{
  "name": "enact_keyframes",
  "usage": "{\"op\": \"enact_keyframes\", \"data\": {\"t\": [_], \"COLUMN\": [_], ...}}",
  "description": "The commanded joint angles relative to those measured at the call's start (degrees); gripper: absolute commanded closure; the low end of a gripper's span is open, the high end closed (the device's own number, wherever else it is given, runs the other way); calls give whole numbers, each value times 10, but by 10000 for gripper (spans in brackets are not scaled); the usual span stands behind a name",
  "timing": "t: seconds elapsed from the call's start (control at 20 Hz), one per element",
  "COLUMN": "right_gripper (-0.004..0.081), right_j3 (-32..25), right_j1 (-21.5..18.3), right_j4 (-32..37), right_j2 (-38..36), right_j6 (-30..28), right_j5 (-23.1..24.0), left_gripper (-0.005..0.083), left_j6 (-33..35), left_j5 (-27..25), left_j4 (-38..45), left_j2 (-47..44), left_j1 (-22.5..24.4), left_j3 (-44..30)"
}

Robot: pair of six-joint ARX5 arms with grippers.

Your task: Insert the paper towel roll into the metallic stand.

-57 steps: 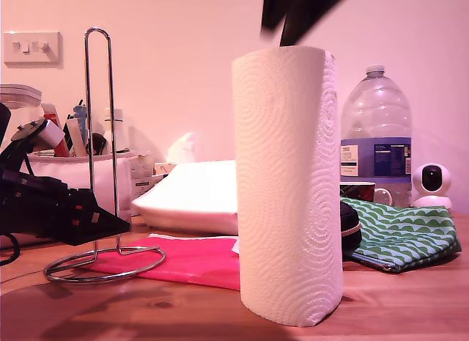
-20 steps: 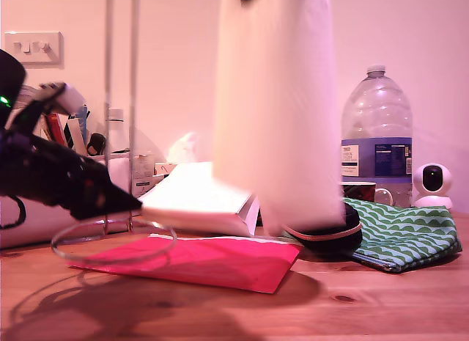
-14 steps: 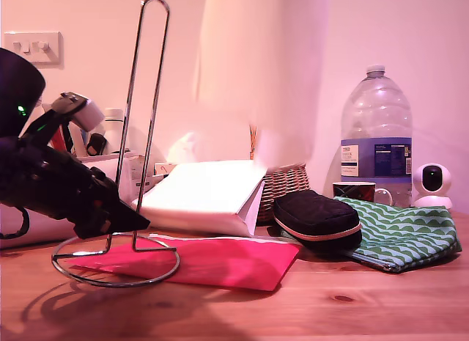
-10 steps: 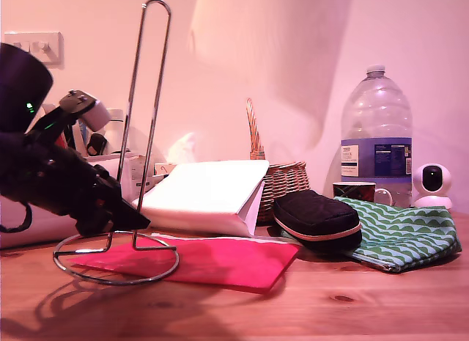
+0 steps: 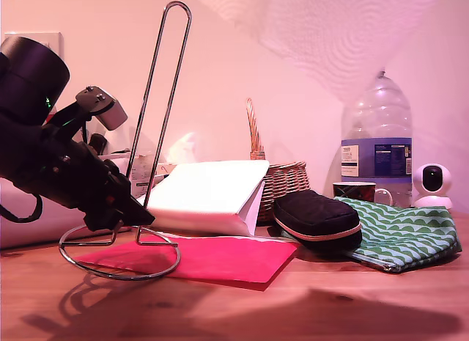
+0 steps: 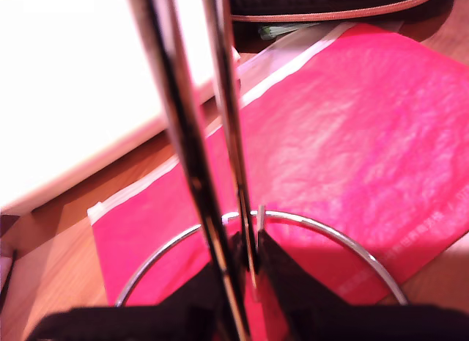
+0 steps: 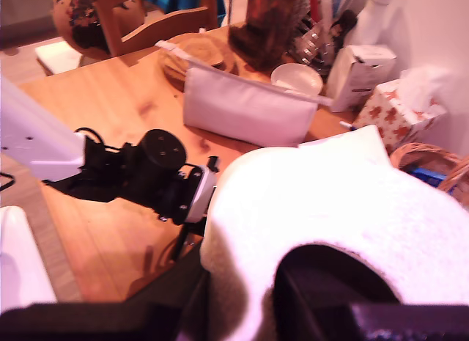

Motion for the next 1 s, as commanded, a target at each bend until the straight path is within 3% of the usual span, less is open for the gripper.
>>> {"op": "enact_keyframes", "data": {"t": [0.0,0.45,0.95], "right_gripper": [783,783,783], "right_j3": [5,4,3], "right_j1": [5,7,11], "right_j4": [7,3,2], "right_j2": [4,44,68], "right_j6": [1,5,18], "right_j5": [-2,-35,-41], "left_gripper": [797,797,797], "left_j6": [11,24,24], "left_j5": [-6,-22,-21], "left_j4": [-9,-11,-16], "left_j2": [1,-47,-125], "left_j1": [-1,-11,-33], "left_j3": [-6,-6,-6]}}
